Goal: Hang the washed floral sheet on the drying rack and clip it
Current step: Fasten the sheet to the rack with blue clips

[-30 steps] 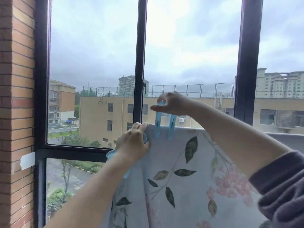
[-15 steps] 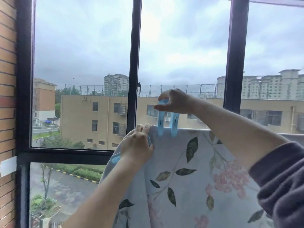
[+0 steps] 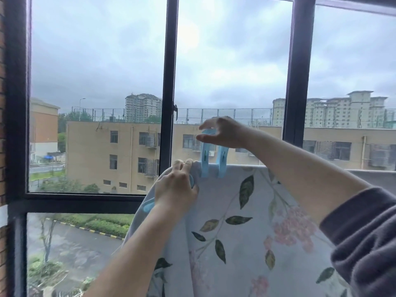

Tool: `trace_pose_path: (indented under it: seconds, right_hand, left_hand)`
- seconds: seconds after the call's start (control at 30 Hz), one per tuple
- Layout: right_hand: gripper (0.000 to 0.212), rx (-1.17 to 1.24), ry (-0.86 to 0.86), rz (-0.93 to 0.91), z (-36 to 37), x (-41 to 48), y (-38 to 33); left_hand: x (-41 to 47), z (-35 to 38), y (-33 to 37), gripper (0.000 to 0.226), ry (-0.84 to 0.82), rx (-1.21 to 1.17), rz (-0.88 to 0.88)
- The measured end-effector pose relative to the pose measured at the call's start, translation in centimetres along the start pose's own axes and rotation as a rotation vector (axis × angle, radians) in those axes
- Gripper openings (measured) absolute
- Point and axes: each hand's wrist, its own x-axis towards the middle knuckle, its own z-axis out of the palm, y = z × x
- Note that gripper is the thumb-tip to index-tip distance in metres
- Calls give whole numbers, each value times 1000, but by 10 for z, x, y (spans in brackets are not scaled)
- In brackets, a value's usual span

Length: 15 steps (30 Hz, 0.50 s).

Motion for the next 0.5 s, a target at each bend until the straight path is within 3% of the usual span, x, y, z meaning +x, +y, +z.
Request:
trace_pose_path:
  seconds: [0.2,0.27,0.37,0.5]
  right_hand:
    - [46,-214,308,-168,25,-44,-17]
    - [44,-239,334,-197,36,-62,-22]
    - [39,-183,419,-214,50,-90,-21]
    - [38,-108,446,-195,60,-116,-14]
  left_hand:
    - [-26,-4,1,60,-14,-169,-77]
    - [-41,-6,11,48,34,-213,-103]
    - [-57,-10,28,14,89,-335,-135]
    - [-66,-5,49,9,48,-467,-191]
